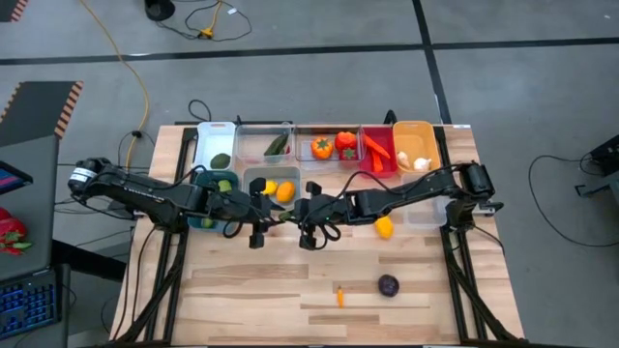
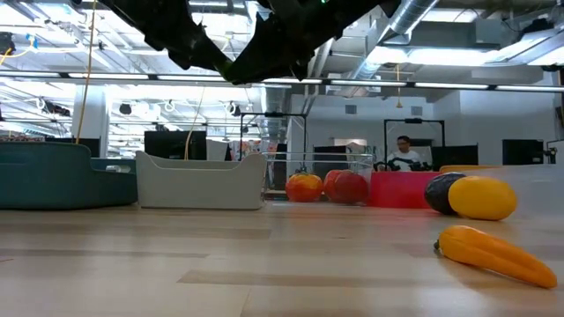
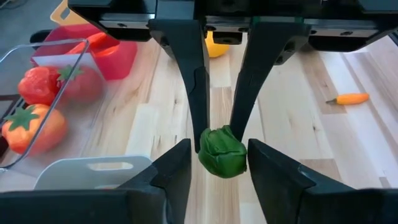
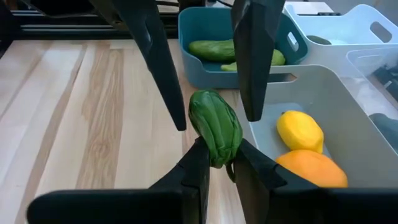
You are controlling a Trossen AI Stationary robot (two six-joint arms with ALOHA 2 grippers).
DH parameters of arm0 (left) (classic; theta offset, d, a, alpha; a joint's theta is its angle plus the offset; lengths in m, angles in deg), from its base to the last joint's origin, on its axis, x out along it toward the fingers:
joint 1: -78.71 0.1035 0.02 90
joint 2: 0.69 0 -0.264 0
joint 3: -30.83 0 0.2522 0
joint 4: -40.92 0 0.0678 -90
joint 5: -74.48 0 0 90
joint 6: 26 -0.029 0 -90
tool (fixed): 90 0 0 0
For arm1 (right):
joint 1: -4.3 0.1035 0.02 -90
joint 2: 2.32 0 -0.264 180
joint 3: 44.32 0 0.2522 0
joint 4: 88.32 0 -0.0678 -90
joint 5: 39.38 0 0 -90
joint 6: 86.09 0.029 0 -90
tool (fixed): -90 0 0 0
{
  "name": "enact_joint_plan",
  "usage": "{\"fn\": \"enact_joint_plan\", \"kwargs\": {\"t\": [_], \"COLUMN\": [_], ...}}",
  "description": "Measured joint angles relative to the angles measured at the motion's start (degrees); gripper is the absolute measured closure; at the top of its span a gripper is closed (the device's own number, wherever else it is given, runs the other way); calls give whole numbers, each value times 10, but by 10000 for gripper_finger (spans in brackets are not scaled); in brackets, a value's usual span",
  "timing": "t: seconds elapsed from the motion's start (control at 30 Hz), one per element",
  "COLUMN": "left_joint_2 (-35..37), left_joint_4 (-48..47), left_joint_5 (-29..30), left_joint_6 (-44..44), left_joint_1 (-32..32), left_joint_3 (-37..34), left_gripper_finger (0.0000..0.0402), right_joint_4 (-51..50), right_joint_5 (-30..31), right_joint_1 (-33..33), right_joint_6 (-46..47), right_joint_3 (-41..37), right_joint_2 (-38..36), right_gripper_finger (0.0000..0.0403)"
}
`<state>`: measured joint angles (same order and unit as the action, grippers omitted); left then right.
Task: Sort produce into baskets
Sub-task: Put the green chili pepper into the top left transparent bin
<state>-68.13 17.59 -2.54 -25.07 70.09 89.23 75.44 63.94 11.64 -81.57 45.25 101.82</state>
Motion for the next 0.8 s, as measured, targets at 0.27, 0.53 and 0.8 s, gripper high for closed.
{"fn": "enact_joint_plan", "kwargs": {"t": [0.27,0.53,0.8], "left_joint_2": [0,0,0], "left_joint_4": [-1,-2,0], "left_joint_5": [2,2,14], "left_joint_6": [0,0,9], "left_joint_1": [0,0,0], "left_joint_3": [0,0,0], "left_gripper_finger": [317,352,353], "right_joint_4": [1,7,7], "right_joint_5": [0,-8,-13], "right_joint_1": [0,0,0], "right_joint_6": [0,1,0], "right_joint_3": [0,0,0], "right_joint_2": [0,0,-1], "right_gripper_finger": [314,281,196]}}
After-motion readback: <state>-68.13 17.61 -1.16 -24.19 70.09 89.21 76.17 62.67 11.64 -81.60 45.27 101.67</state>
